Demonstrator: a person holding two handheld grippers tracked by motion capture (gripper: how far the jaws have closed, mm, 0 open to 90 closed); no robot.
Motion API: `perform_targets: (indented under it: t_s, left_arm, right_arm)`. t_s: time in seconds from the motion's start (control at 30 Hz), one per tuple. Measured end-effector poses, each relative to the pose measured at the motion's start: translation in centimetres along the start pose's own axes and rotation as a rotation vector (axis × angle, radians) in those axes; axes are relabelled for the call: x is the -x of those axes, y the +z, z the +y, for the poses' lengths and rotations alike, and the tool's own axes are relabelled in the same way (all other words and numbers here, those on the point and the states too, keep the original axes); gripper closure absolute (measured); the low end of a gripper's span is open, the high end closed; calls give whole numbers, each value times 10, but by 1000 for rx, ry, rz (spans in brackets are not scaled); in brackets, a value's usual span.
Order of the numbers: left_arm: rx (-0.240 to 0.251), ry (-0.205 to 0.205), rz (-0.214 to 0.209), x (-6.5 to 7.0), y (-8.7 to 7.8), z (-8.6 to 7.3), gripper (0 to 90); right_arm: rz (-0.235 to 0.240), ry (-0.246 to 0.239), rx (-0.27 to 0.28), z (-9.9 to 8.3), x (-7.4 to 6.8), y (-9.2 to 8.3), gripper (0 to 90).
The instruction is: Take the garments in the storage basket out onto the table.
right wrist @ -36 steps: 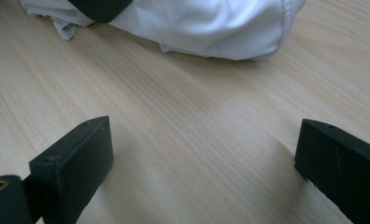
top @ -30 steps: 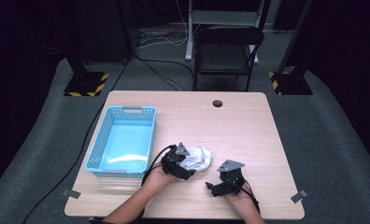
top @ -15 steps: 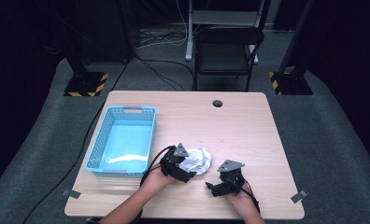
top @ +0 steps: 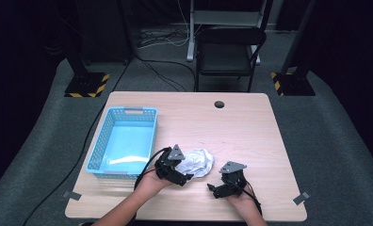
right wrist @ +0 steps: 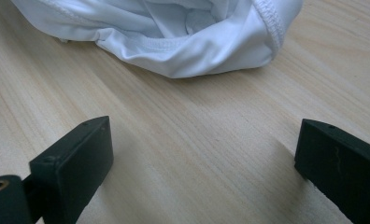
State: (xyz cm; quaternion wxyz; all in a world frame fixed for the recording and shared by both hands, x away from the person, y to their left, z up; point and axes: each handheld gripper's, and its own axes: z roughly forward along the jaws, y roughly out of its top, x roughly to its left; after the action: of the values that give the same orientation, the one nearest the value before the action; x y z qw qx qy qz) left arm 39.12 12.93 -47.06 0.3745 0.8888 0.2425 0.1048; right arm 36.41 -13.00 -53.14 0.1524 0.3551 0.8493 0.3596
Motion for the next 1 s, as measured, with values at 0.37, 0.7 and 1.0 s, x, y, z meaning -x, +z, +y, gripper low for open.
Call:
perform_targets:
  t_s: [0.37,0.7,1.0]
  left_arm:
    - [54,16,-16,5,-22,-5,123]
    - [78,13,-17,7,-33,-9,120]
    - [91,5,-16,3,-44,-13,114]
  right_arm:
    - [0,0,0,0,0,0,39]
    - [-1,1,0,0,0,0,39]
    - [-1,1,0,0,0,0,39]
